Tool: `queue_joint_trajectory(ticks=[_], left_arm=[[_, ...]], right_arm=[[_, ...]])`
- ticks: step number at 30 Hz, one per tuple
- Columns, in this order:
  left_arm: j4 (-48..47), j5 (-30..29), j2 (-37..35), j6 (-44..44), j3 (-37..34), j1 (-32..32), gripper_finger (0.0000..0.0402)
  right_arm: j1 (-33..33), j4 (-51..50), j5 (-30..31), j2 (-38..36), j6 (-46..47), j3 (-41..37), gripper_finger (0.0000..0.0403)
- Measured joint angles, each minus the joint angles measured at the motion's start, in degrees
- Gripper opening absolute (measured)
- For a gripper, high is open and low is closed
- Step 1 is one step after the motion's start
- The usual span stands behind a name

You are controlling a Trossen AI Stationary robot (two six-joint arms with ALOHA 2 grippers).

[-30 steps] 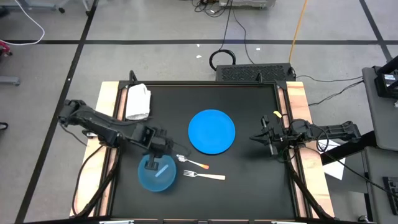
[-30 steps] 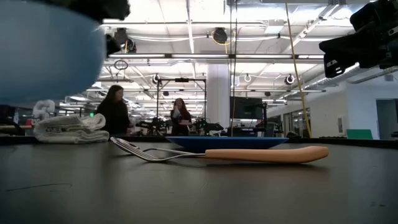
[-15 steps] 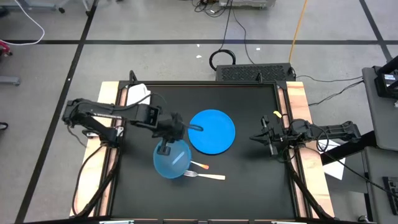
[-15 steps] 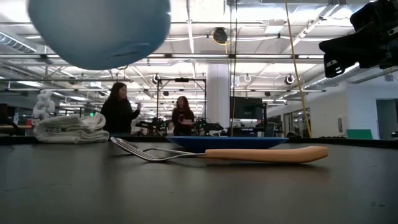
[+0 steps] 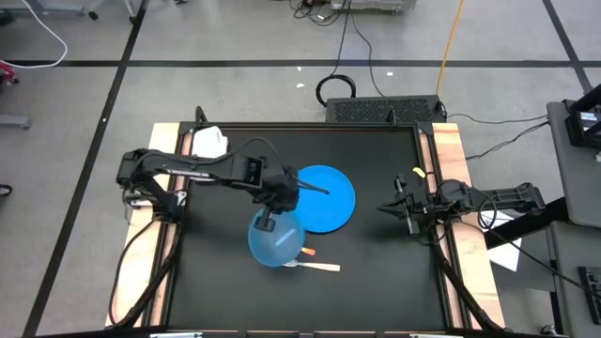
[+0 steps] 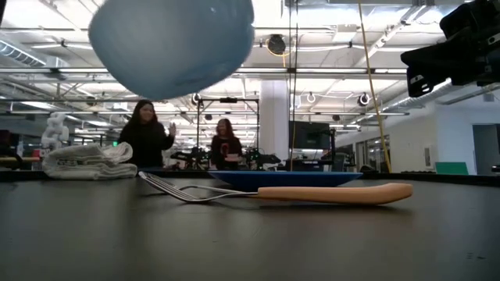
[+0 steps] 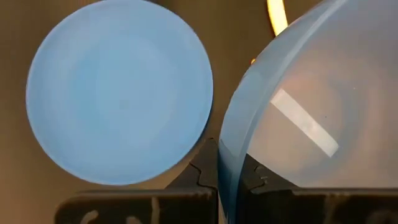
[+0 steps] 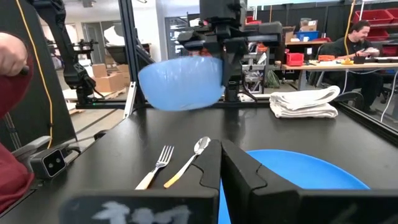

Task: Set table place
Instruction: Put the blue bowl on the blue plate on the table

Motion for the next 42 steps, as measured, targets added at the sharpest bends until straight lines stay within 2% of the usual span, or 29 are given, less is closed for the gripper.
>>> queue_joint_trajectory(ticks=[10, 16, 25, 30, 42], left_arm=[[1.5, -0.1, 7.6, 3.1, 7.2, 2.6, 0.0004], [0.8, -2.1, 11.5, 4.3, 15.4, 5.3, 0.0004], [-8.4, -2.8, 21.1, 4.5, 30.5, 10.2, 0.0004], [-10.2, -2.6, 26.4, 5.3, 36.4, 12.5, 0.0004], [-12.5, -1.8, 32.5, 8.4, 38.2, 15.7, 0.0004]], right_arm=[[0.0, 0.0, 0.0, 0.0, 0.2, 0.0, 0.0000], [0.0, 0.0, 0.0, 0.0, 0.2, 0.0, 0.0000], [0.0, 0.0, 0.0, 0.0, 0.3, 0.0, 0.0000], [0.0, 0.0, 0.0, 0.0, 0.3, 0.0, 0.0000], [0.0, 0.0, 0.0, 0.0, 0.3, 0.0, 0.0000]])
